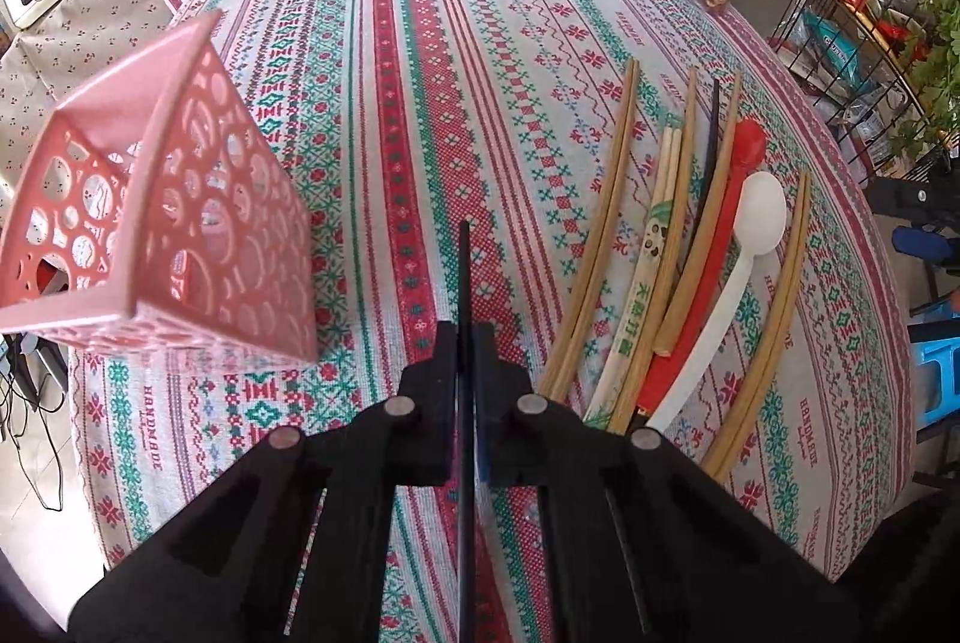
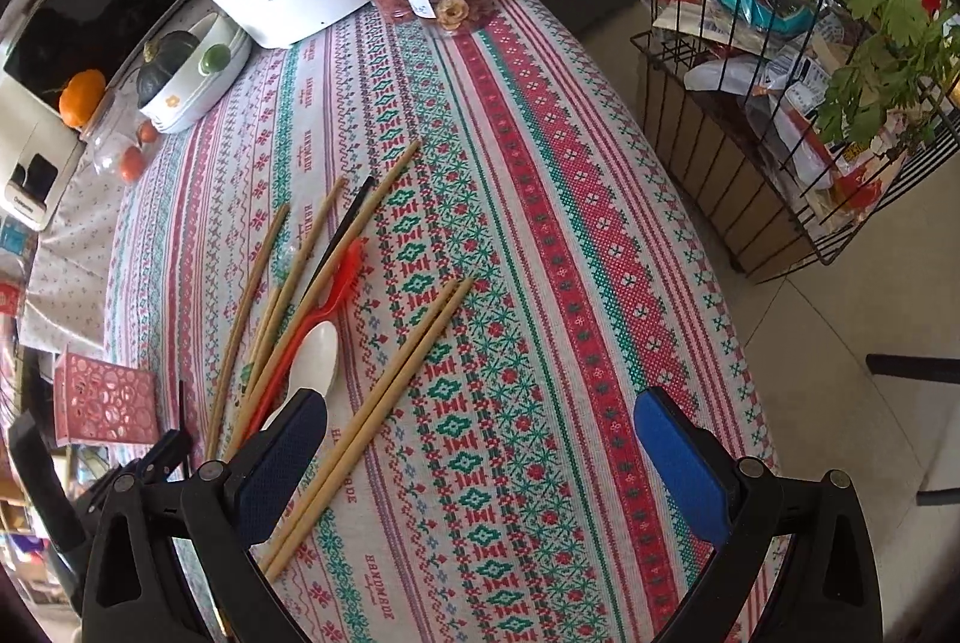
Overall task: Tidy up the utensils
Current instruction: 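Move the left gripper to the black stick while the right gripper approaches wooden chopsticks, then grasp and lift the black stick with the left gripper while the right grasps wooden chopsticks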
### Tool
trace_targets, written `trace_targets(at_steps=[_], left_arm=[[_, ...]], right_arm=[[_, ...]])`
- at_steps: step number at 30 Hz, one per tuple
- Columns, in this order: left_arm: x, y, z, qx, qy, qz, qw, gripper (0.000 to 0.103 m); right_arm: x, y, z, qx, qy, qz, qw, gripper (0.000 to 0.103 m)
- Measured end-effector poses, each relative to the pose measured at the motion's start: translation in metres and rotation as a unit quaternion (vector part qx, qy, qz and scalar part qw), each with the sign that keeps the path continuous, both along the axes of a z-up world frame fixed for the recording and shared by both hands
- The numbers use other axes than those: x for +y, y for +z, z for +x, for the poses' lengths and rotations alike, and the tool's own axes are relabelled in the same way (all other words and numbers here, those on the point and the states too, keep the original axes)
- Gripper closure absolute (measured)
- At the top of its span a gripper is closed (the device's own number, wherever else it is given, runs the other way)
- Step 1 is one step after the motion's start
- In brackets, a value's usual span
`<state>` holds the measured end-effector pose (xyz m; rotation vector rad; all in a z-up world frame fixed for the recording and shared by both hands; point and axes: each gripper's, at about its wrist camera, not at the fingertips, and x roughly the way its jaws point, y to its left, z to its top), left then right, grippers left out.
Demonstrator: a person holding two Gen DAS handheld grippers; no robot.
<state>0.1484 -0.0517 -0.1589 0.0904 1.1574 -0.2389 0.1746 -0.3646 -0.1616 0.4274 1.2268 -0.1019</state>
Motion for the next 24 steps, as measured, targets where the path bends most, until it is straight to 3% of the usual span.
trace_targets(at_steps=[3,5,8,11,20,24], left_arm=[[0.003,0.016,-0.01,-0.017,-0.008,-0.02,0.9996,0.097],[0.007,0.026,-0.016,-0.027,-0.01,-0.032,0.9991,0.097],[0.014,0.038,-0.021,-0.035,-0.012,-0.05,0.9981,0.097],[0.02,0.044,-0.026,-0.038,-0.016,-0.062,0.9972,0.097],[0.022,0.054,-0.037,-0.041,-0.026,-0.075,0.996,0.097],[0.023,0.057,-0.04,-0.045,-0.026,-0.078,0.9957,0.097]], right_arm=[[0.003,-0.008,0.007,0.007,0.001,-0.008,1.0,0.018],[0.007,-0.014,0.012,0.013,0.002,-0.007,1.0,0.041],[0.011,-0.025,0.017,0.019,-0.006,0.006,1.0,0.059],[0.019,-0.026,0.022,0.012,-0.007,-0.004,1.0,0.066],[0.046,-0.026,0.026,0.025,0.016,-0.068,0.997,0.07],[0.071,-0.027,0.027,0.03,0.053,-0.132,0.989,0.073]])
